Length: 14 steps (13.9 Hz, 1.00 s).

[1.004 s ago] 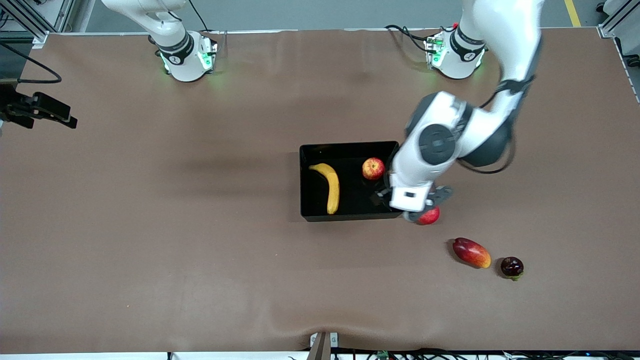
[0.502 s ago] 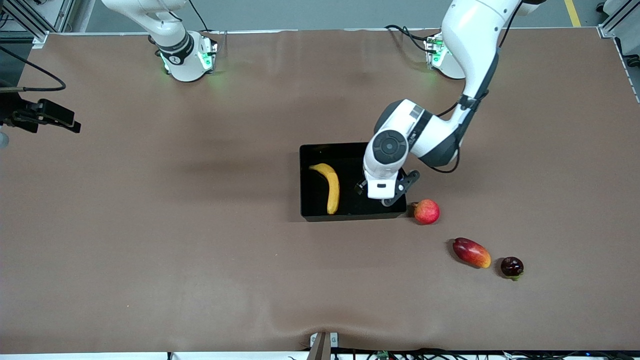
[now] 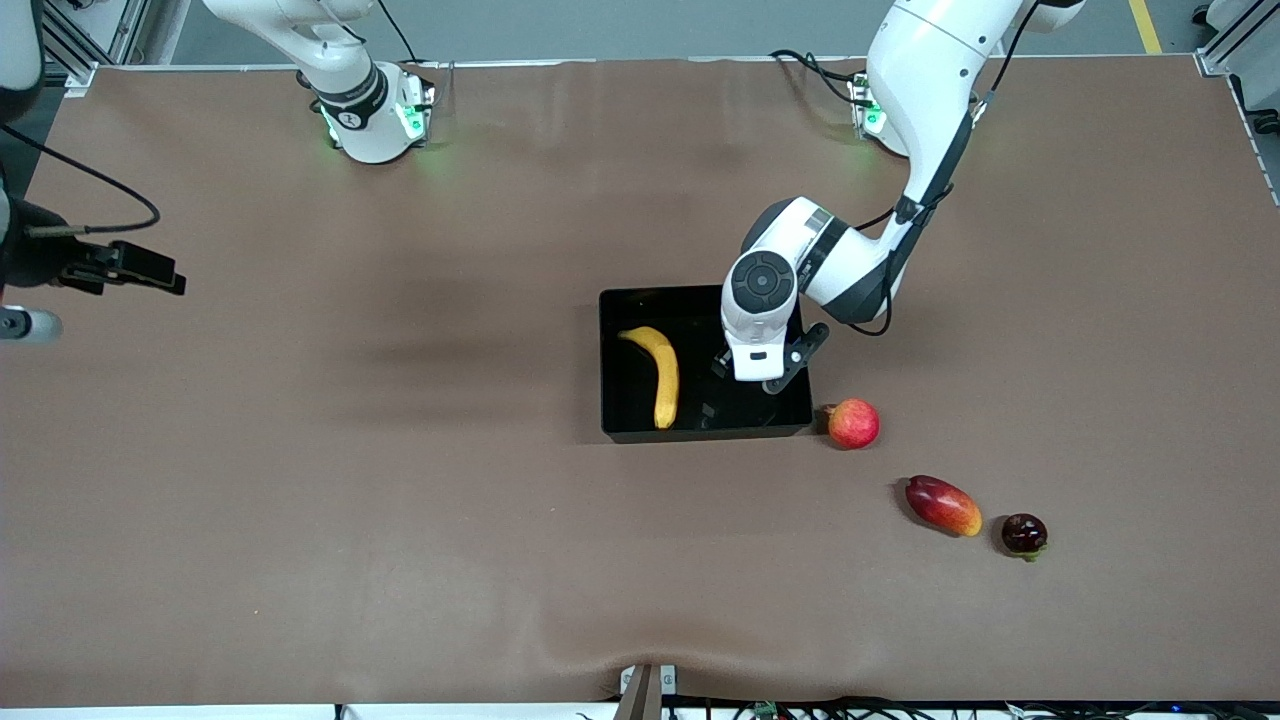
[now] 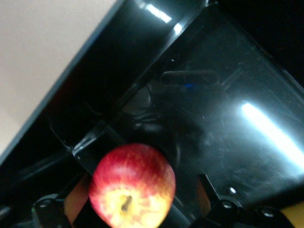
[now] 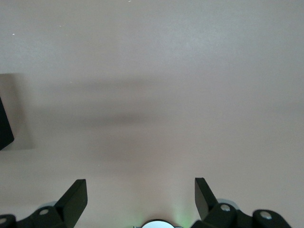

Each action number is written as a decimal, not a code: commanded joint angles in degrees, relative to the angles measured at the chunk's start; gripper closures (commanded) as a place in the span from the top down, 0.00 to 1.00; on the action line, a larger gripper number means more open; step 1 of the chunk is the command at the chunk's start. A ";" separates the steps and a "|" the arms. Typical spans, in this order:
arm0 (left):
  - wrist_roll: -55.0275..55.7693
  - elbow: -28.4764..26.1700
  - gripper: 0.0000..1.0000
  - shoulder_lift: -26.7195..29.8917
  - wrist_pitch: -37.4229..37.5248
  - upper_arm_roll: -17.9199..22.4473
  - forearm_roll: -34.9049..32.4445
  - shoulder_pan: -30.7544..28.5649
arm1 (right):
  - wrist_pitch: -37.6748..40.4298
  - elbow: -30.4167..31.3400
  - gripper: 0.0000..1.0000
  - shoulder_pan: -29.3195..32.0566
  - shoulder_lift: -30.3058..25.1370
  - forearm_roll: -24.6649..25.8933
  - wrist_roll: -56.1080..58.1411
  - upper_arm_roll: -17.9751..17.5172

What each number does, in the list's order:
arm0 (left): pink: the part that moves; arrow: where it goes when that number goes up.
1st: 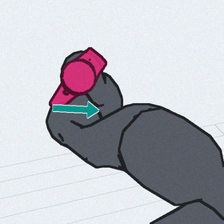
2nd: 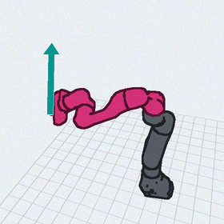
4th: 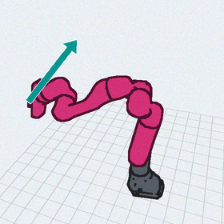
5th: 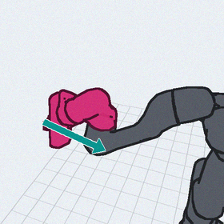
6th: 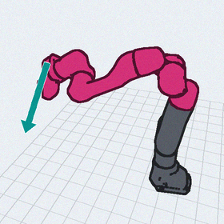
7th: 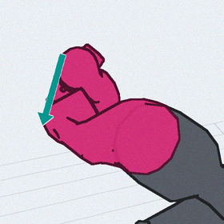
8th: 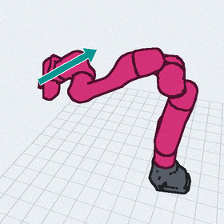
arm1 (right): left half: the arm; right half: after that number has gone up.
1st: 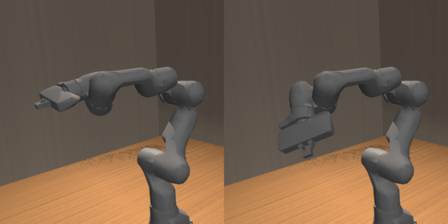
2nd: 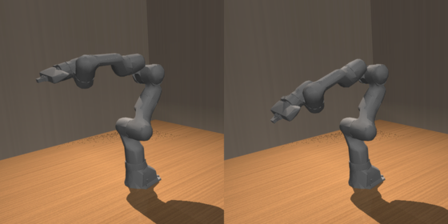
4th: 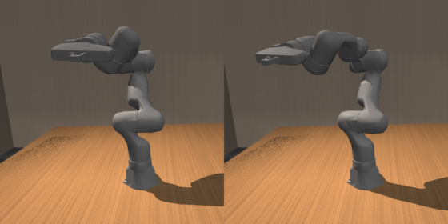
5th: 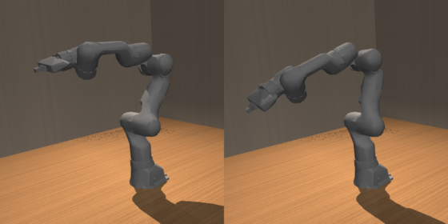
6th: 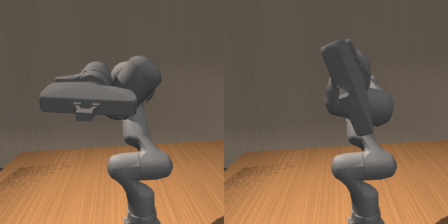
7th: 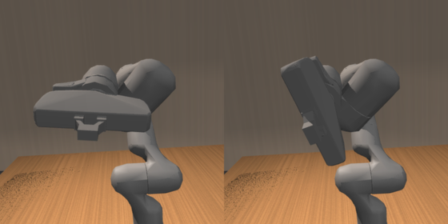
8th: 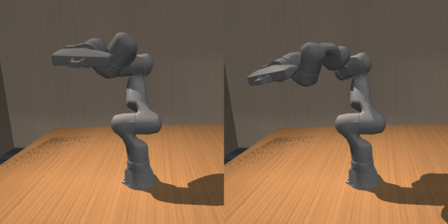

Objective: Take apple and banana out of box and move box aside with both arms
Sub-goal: 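Lower the left gripper into the box and grasp the red apple, then lift the apple out of the box and carry it beside the mango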

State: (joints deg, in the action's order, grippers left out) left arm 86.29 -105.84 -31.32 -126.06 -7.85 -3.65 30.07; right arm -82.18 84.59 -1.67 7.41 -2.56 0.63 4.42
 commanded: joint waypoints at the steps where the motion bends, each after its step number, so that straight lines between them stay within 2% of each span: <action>1: 1.95 -2.36 1.00 1.35 -1.47 0.20 -1.63 0.25 | 0.71 -1.62 1.00 0.35 0.33 0.01 -0.10 -0.11; 4: 2.04 -1.92 1.00 0.65 -1.82 0.20 -1.63 0.34 | 0.71 -1.62 1.00 0.35 0.33 0.01 -0.10 -0.20; 5: 2.21 -1.74 0.57 0.64 -2.08 0.20 -1.63 0.52 | 0.71 -1.62 1.00 0.44 0.41 0.01 -0.10 -0.11; 6: 2.21 -1.48 0.19 0.90 -2.09 0.20 -1.63 0.17 | 0.71 -1.62 1.00 0.44 0.41 0.01 -0.10 -0.11; 7: 2.13 -1.04 0.00 1.34 -2.09 0.20 -1.63 -0.18 | 0.71 -1.62 1.00 0.44 0.33 0.01 -0.10 -0.11; 11: -0.58 4.66 0.00 2.22 -0.34 0.82 -1.89 -1.58 | 0.71 -1.71 1.00 0.44 0.41 0.10 -0.01 -0.11; 14: -8.66 12.29 0.00 4.15 8.86 0.73 -1.98 -9.29 | 0.71 -1.71 1.00 0.44 0.33 0.10 -0.10 -0.11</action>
State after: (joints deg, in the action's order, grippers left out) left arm 81.99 -97.68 -29.50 -123.52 -6.69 -4.50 26.28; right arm -82.20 83.96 -1.64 7.57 -2.56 0.63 4.51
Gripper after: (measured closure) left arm 0.282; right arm 0.000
